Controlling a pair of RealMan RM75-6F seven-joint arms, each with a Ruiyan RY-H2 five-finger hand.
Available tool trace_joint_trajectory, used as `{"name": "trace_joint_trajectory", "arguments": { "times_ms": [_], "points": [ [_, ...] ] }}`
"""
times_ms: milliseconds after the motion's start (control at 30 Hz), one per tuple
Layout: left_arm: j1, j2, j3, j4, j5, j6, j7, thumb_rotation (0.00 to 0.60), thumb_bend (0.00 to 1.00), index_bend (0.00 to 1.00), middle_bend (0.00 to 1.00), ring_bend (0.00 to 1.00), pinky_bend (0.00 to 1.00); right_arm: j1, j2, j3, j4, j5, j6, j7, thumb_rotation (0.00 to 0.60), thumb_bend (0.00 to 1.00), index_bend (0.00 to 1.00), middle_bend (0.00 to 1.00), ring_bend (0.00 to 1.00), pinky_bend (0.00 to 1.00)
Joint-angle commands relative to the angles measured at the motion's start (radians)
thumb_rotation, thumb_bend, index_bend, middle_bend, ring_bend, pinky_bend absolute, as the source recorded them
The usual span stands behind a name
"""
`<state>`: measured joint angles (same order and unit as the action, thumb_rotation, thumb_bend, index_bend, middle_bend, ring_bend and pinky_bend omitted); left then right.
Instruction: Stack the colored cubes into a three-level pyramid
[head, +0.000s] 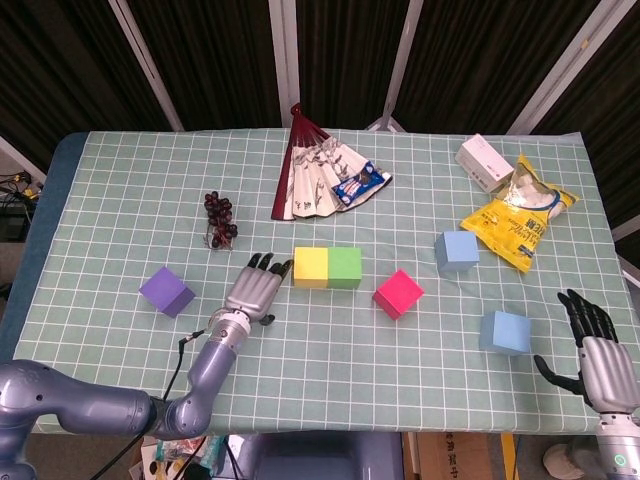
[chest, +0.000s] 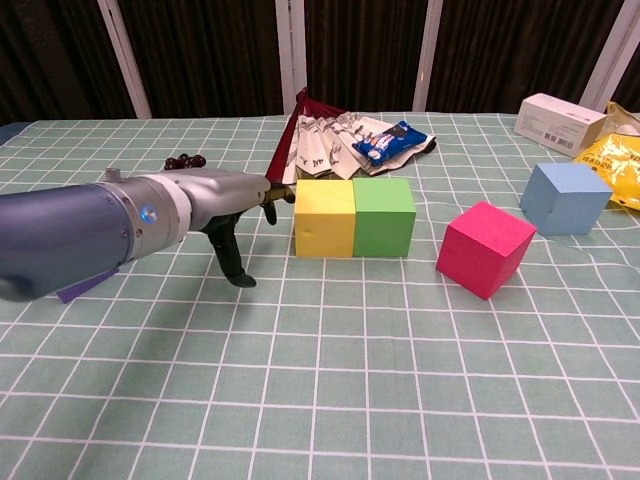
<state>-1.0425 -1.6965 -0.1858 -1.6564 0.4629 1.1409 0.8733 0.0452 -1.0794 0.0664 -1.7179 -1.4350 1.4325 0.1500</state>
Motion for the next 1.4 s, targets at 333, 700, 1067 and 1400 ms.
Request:
{"name": "trace_joint_trajectory", "arguments": {
  "times_ms": [333, 700, 1067, 1400],
  "points": [
    [-0.008, -0.026, -0.008, 0.033, 0.001, -0.004, -0.003, 0.600, 0.27, 0.00, 0.17, 0.00, 0.00, 0.000, -0.001, -0.001, 0.000, 0.000, -0.001, -0.002, 0.600, 0.30, 0.00, 0.00, 0.00, 0.00],
    [-0.005, -0.029, -0.009, 0.043, 0.013, -0.003, -0.008, 0.600, 0.28, 0.00, 0.17, 0.00, 0.00, 0.000, -0.001, -0.001, -0.002, 0.001, -0.002, -0.006, 0.600, 0.30, 0.00, 0.00, 0.00, 0.00],
    [0.000, -0.029, -0.008, 0.047, 0.017, -0.005, -0.010, 0.600, 0.27, 0.00, 0.17, 0.00, 0.00, 0.000, -0.001, -0.002, -0.002, 0.003, -0.004, -0.009, 0.600, 0.30, 0.00, 0.00, 0.00, 0.00],
    [0.084, 0.083, 0.011, -0.129, 0.130, 0.109, -0.083, 0.600, 0.28, 0.00, 0.14, 0.00, 0.00, -0.002, -0.002, -0.002, 0.001, -0.001, 0.001, -0.010, 0.600, 0.30, 0.00, 0.00, 0.00, 0.00]
  ]
}}
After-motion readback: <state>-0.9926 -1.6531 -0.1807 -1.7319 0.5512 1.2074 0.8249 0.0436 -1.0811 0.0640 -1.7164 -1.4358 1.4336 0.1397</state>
